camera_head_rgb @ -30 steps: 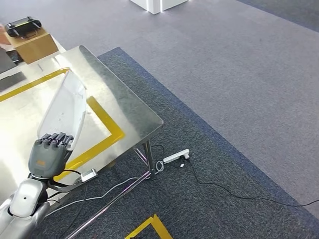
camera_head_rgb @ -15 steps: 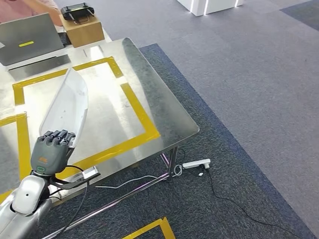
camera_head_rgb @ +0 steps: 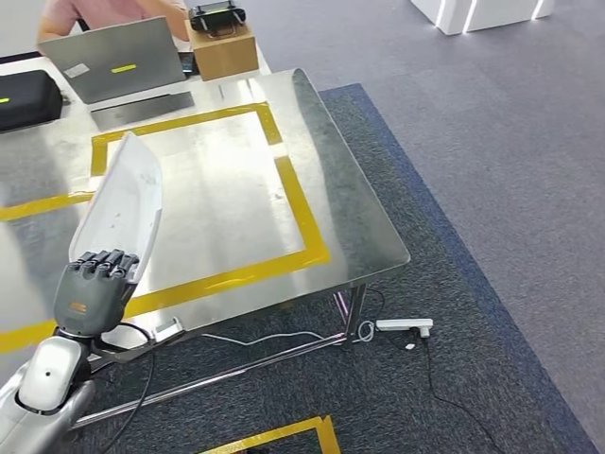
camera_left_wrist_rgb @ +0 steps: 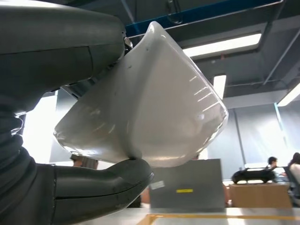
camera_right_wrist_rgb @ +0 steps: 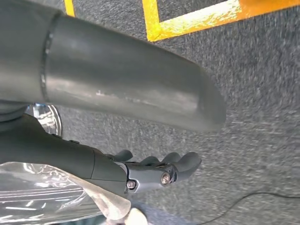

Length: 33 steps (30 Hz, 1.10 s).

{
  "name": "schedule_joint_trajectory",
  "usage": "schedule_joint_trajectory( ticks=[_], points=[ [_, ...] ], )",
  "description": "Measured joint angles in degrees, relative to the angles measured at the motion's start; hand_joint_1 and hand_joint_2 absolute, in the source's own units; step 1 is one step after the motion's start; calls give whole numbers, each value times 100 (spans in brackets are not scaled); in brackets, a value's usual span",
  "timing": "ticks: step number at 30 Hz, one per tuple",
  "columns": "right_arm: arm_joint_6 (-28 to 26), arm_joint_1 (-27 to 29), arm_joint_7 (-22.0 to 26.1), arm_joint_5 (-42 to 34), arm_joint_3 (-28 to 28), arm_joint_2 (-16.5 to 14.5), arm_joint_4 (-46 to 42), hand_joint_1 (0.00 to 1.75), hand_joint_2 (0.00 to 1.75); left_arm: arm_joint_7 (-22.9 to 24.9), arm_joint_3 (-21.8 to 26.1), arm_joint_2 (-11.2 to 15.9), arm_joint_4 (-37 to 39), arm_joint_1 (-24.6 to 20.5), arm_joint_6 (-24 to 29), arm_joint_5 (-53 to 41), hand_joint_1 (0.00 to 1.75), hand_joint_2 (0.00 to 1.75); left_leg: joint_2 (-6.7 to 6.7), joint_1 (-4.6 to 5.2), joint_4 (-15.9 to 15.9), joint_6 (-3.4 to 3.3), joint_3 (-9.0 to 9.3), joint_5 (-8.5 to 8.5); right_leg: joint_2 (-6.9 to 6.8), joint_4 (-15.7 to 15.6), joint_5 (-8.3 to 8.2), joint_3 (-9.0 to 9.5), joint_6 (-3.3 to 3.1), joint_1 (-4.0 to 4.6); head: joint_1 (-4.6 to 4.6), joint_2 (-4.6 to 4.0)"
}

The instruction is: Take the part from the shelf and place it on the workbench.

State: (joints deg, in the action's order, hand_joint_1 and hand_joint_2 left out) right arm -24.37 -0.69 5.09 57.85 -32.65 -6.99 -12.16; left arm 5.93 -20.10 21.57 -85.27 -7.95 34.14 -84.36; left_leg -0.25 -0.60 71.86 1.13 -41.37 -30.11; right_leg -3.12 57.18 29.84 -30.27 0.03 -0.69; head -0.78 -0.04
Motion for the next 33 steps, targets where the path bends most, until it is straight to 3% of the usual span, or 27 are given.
schedule_joint_trajectory(
  ticks=[1,3,4,6,7,9,11,12,13,14,15,17,19,24,29,33],
  points=[
    [-1,-3,9,4,-3,-1,0,0,0,3,1,1,1,0,-1,1,175,175,60,10,-373,-28,199,203,-67,0,19,26,9,6,1,0],
    [-4,-17,34,7,-12,-1,-1,0,0,8,3,3,0,-8,-1,2,175,175,216,57,-1047,-95,563,409,-169,10,64,52,54,38,2,-1],
    [-6,-29,48,3,-19,-1,-2,0,0,11,6,4,-1,-4,-1,2,175,175,263,79,-1225,-124,648,418,-214,15,80,56,80,53,6,-1],
    [-9,-55,69,1,-38,-1,-2,0,0,20,11,13,-2,18,-1,7,175,175,231,95,-1305,-173,659,372,-292,13,96,65,131,69,9,0],
    [-9,-64,74,3,-48,0,-2,0,0,23,14,18,-2,31,-2,8,175,175,198,81,-1320,-196,662,378,-266,22,120,64,160,65,10,0],
    [-9,-68,82,13,-64,1,-3,0,0,26,17,22,-2,18,-3,10,175,175,139,43,-1359,-255,681,394,-31,270,301,-53,215,51,26,0],
    [-9,-54,88,22,-70,2,-3,0,0,26,16,15,-1,-9,-4,9,175,175,84,24,-1370,-294,685,397,228,959,627,-414,245,34,45,0],
    [-9,-43,89,25,-72,2,-2,0,0,26,14,10,1,-14,-4,9,175,175,51,24,-1368,-302,683,396,269,1339,750,-624,254,32,50,0],
    [-9,-30,90,27,-73,2,-2,0,0,26,13,6,3,-13,-5,8,175,175,17,24,-1367,-305,686,394,287,1593,783,-785,261,31,50,0],
    [-9,-20,91,27,-75,3,-2,0,0,26,11,2,5,-12,-5,8,175,175,-20,24,-1365,-306,690,391,294,1639,700,-852,264,29,51,0],
    [-9,-15,93,31,-78,5,-2,0,0,26,11,-2,7,-13,-8,8,175,175,-53,21,-1362,-302,697,388,296,1463,515,-814,263,24,52,0],
    [-9,-21,102,37,-87,9,-3,0,0,26,11,-7,7,-24,-16,8,175,175,-106,22,-1349,-277,708,373,332,726,78,-532,246,9,52,0],
    [-9,-34,113,38,-95,10,-3,0,0,25,12,-5,7,-48,-33,8,175,175,-148,38,-1321,-226,689,362,379,199,-98,-288,205,0,48,0],
    [-4,-24,118,28,-110,10,-2,0,0,23,12,4,23,-90,-81,8,175,175,-172,52,-1323,-308,678,388,399,82,-114,-236,169,6,38,0],
    [61,-62,109,49,-120,10,-2,0,0,21,-5,-16,161,-261,-220,15,175,175,-171,41,-1375,-259,700,413,396,86,-107,-235,125,22,39,0],
    [70,-64,99,70,-123,10,-2,0,0,21,-38,-47,286,-371,-243,17,175,175,-171,37,-1389,-169,700,417,393,91,-104,-237,114,24,40,0]
  ],
)
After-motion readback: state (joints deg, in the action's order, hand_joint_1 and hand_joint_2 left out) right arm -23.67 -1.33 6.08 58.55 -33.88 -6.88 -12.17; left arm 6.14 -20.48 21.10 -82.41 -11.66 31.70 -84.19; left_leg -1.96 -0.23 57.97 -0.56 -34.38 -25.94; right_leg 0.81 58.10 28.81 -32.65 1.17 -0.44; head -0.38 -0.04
